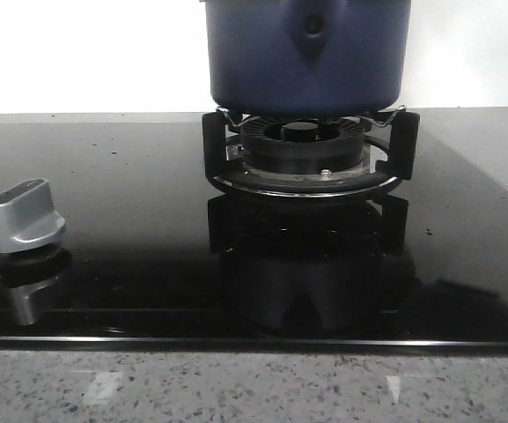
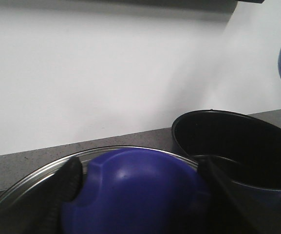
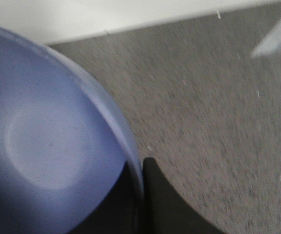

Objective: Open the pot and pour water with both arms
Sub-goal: 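Turn the bowl upright and carry it back toward the counter, then lower the bowl onto the counter with the right gripper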

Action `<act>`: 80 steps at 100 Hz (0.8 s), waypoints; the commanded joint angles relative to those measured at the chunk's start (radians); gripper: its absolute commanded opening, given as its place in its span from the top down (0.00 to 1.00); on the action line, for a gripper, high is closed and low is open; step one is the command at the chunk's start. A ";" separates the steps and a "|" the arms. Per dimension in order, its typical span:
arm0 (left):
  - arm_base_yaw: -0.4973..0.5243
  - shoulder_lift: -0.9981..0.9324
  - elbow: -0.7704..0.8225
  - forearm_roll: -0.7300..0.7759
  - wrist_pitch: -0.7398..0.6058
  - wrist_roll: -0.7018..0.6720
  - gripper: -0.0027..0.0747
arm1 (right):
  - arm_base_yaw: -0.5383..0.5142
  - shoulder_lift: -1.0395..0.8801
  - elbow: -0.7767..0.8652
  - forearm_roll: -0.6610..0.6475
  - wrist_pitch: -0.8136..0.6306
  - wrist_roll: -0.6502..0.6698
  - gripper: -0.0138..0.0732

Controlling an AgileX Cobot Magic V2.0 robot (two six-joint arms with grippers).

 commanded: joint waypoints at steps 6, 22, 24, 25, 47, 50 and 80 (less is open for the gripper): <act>0.002 -0.021 -0.036 -0.012 -0.118 0.001 0.56 | -0.149 -0.040 0.117 0.140 0.029 -0.035 0.92; 0.002 -0.021 -0.036 -0.012 -0.118 0.001 0.56 | -0.217 -0.040 0.312 0.191 0.004 -0.047 0.92; 0.002 -0.021 -0.036 -0.012 -0.118 0.001 0.56 | -0.217 -0.040 0.327 0.191 -0.001 -0.047 0.92; 0.002 -0.021 -0.036 -0.012 -0.118 0.001 0.56 | -0.217 -0.040 0.342 0.188 -0.007 -0.047 0.92; 0.002 -0.021 -0.036 -0.010 -0.115 0.001 0.56 | -0.215 -0.040 0.496 0.178 -0.055 -0.047 0.92; 0.002 -0.021 -0.036 -0.010 -0.115 0.001 0.56 | -0.215 -0.040 0.512 0.173 -0.056 -0.047 0.92; 0.002 -0.021 -0.036 -0.010 -0.115 0.001 0.56 | -0.215 -0.045 0.542 0.167 -0.069 -0.036 0.89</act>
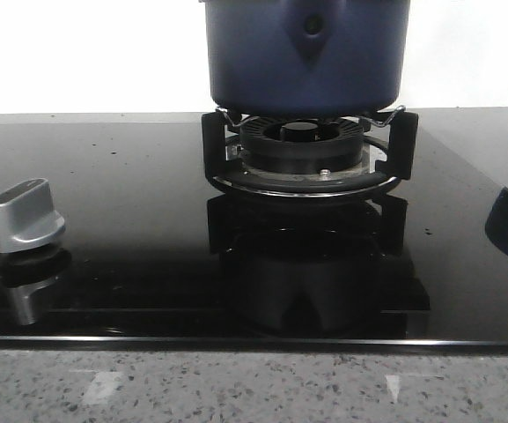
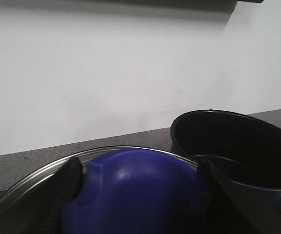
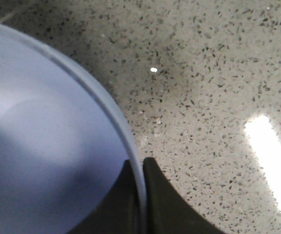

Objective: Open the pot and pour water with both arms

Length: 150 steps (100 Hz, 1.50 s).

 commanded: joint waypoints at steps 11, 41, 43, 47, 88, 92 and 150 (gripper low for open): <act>0.002 -0.021 -0.036 -0.010 -0.115 0.001 0.56 | -0.005 -0.056 -0.011 -0.011 -0.042 0.009 0.73; 0.002 -0.021 -0.036 -0.010 -0.119 0.001 0.56 | -0.001 -0.187 -0.011 0.017 -0.203 0.081 0.35; 0.002 -0.021 -0.036 -0.010 -0.124 0.001 0.56 | 0.001 -0.202 -0.011 0.033 -0.211 0.081 0.36; 0.002 -0.021 -0.036 -0.008 -0.132 0.001 0.56 | 0.006 -0.227 -0.011 0.051 -0.224 0.081 0.39; -0.060 0.007 -0.085 0.044 -0.214 0.001 0.56 | 0.160 -0.623 0.098 0.058 -0.349 -0.025 0.92; -0.081 0.024 -0.100 0.044 -0.216 0.001 0.56 | 0.175 -0.649 0.112 0.058 -0.355 -0.025 0.92; -0.237 0.330 -0.386 0.042 -0.216 0.001 0.56 | 0.345 -0.936 0.205 0.044 -0.311 -0.037 0.92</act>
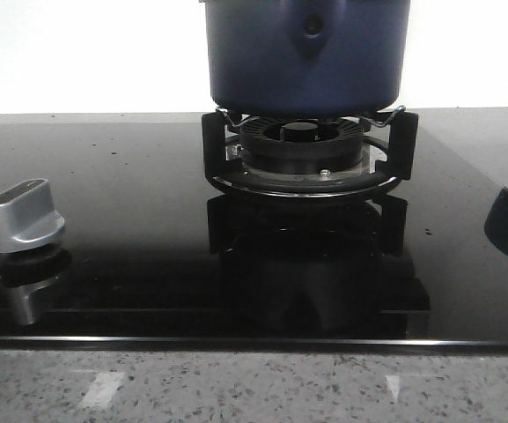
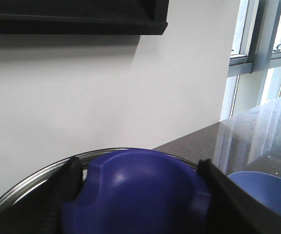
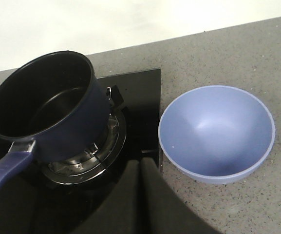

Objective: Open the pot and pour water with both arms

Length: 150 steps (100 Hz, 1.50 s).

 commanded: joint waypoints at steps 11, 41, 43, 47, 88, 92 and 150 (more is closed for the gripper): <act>-0.025 0.072 -0.139 -0.006 -0.112 0.001 0.56 | 0.004 -0.029 -0.017 -0.010 -0.064 -0.013 0.92; -0.040 0.211 -0.263 -0.009 -0.116 -0.001 0.56 | 0.006 -0.033 0.004 -0.010 -0.055 -0.013 0.92; -0.043 0.218 -0.267 -0.009 -0.116 -0.001 0.56 | 0.006 -0.033 0.004 -0.010 -0.055 -0.013 0.92; -0.047 0.229 -0.274 -0.009 -0.116 -0.001 0.56 | 0.006 -0.033 0.004 -0.010 -0.055 -0.013 0.92; -0.061 0.286 -0.277 -0.014 -0.110 -0.003 0.56 | 0.006 -0.033 0.004 -0.010 -0.047 -0.013 0.92; -0.061 0.289 -0.277 -0.014 -0.110 -0.003 0.56 | 0.006 -0.033 0.004 -0.010 -0.047 -0.013 0.92; -0.034 0.318 -0.281 -0.015 -0.152 -0.003 0.56 | 0.006 -0.033 0.004 -0.010 -0.040 -0.013 0.92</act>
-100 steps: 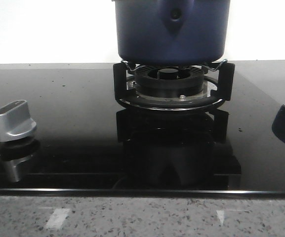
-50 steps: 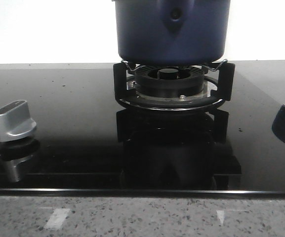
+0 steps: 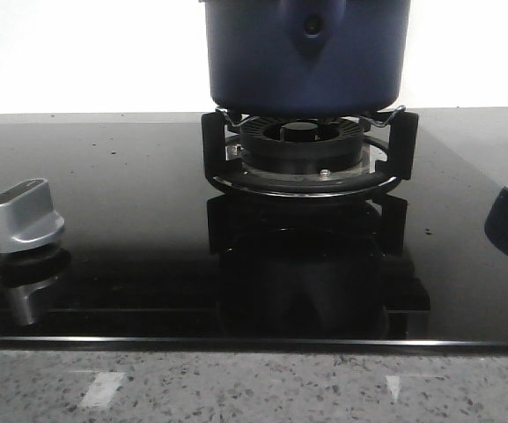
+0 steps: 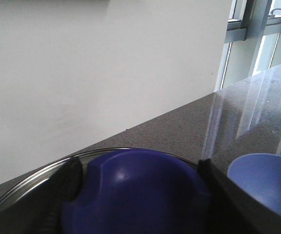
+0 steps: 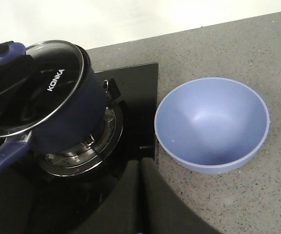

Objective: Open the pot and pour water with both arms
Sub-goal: 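Lower the glass lid onto the pot with the left gripper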

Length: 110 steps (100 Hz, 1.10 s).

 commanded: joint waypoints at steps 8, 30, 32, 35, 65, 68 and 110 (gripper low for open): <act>0.013 -0.048 -0.041 -0.033 -0.122 -0.003 0.56 | 0.003 -0.001 -0.021 -0.004 -0.060 -0.013 0.92; 0.021 -0.047 -0.041 -0.041 -0.142 -0.003 0.56 | 0.003 -0.001 -0.021 -0.004 -0.060 -0.013 0.92; 0.021 -0.045 -0.041 -0.041 -0.142 -0.003 0.56 | 0.003 -0.001 -0.021 -0.004 -0.060 -0.013 0.92; 0.021 -0.041 -0.041 -0.041 -0.144 -0.003 0.56 | 0.003 -0.001 -0.021 -0.004 -0.060 -0.013 0.92; 0.021 -0.008 -0.061 -0.041 -0.144 -0.003 0.56 | 0.003 -0.001 -0.021 -0.004 -0.058 -0.013 0.92; 0.021 -0.008 -0.061 -0.041 -0.141 -0.003 0.56 | 0.003 -0.001 -0.021 -0.004 -0.056 -0.013 0.92; 0.021 -0.003 -0.061 -0.033 -0.068 -0.003 0.55 | 0.003 -0.001 -0.021 -0.004 -0.060 -0.013 0.92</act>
